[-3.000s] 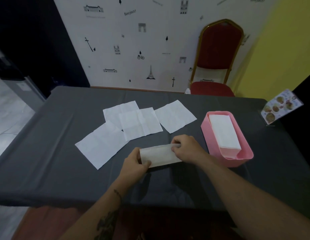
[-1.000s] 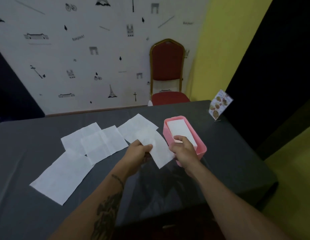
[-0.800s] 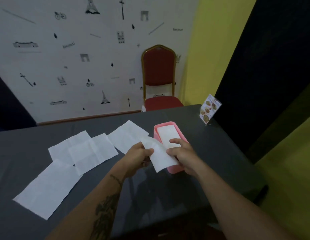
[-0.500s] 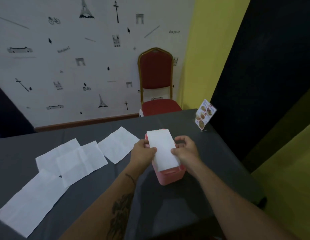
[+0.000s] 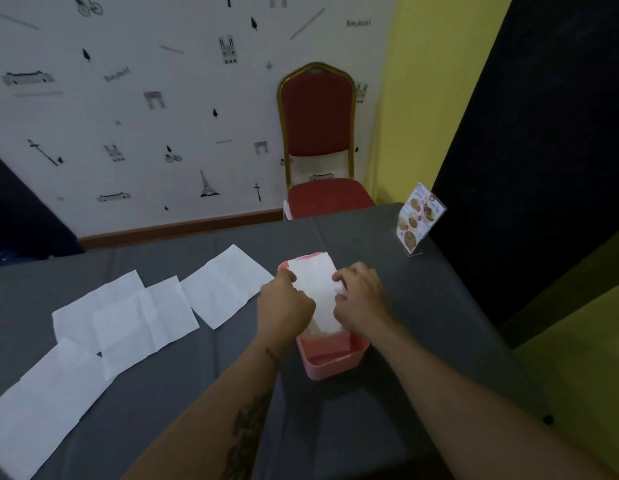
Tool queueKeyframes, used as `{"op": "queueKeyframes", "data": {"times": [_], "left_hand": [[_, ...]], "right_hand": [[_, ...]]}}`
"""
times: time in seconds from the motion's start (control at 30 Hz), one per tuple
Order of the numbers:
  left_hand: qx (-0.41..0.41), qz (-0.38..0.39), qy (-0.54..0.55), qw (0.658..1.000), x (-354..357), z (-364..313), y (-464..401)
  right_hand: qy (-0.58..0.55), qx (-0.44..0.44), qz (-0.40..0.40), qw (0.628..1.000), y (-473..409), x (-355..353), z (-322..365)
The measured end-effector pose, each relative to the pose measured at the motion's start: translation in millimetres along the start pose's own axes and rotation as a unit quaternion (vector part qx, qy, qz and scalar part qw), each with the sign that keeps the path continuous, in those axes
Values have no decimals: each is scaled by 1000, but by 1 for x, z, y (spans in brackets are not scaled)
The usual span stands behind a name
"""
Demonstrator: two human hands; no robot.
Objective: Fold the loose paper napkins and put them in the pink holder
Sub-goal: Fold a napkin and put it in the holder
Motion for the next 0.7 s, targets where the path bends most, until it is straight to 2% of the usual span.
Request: {"op": "queueKeyframes", "data": {"times": [0.13, 0.23, 0.5, 0.6, 0.7], "left_hand": [[28, -2, -85, 996, 1, 1, 0], [50, 18, -127, 990, 3, 3, 4], [137, 37, -281, 949, 13, 4, 22], [141, 49, -292, 945, 16, 4, 26], [141, 43, -264, 953, 12, 3, 30]], "right_hand": [[158, -105, 22, 982, 5, 8, 9], [239, -132, 48, 961, 10, 16, 7], [244, -145, 87, 955, 21, 15, 4], [239, -145, 98, 955, 21, 10, 4], [187, -125, 86, 970, 22, 4, 3]]}}
Point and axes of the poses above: each hand's wrist, its own y-axis away from the middle knuckle, its own x-axis out of the palm, z = x × y, the point moved 6 cm from there along -y, towards the middle knuckle, and after that the axes turned 9 degrees about z, right-handed, at the moved point
